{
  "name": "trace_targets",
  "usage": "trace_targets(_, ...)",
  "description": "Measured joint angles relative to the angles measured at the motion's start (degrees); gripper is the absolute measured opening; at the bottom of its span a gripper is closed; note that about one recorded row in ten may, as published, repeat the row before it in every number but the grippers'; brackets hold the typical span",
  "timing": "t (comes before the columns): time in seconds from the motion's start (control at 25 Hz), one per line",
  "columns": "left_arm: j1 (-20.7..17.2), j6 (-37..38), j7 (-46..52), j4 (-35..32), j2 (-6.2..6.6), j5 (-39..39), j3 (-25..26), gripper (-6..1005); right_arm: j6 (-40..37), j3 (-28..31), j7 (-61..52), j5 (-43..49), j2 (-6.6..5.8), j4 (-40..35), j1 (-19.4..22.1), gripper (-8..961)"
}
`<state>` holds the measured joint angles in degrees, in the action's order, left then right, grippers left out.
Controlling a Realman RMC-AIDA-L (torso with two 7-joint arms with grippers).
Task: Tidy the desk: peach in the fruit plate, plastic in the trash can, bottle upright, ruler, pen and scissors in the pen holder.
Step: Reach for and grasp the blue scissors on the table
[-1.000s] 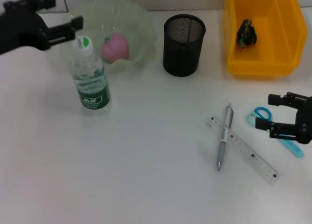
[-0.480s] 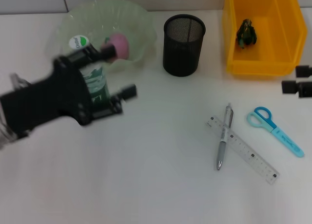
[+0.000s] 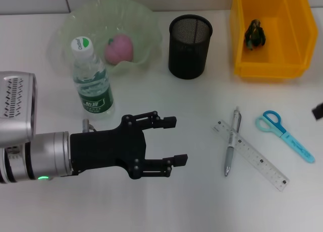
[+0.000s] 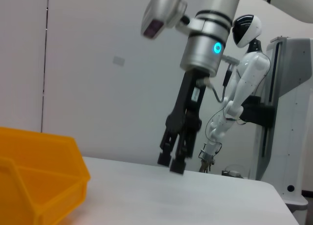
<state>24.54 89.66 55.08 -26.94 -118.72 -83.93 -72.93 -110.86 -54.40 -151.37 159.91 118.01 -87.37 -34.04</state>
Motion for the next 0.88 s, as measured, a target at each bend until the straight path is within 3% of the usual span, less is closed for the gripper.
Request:
trace_targets(0.2,0.2,-0.4,-0.1,-0.2,-0.01,0.3,0.1,799,6.4,-7.9,0.1,2.0,1.25,4.9,0.5,826)
trace_targets(0.4,0.2,-0.9,-0.2,0.0,0.02,0.1,0.1,799,10.8,-13.6,0.5,0.8,1.34,7.5,1.9,824)
trace_targets(0.88,0.4,-2.0,-0.2,0.3,-0.04,0.0,0.0,796,16.3,-18.9,0.2,0.7,1.44,8.7,3.7,776)
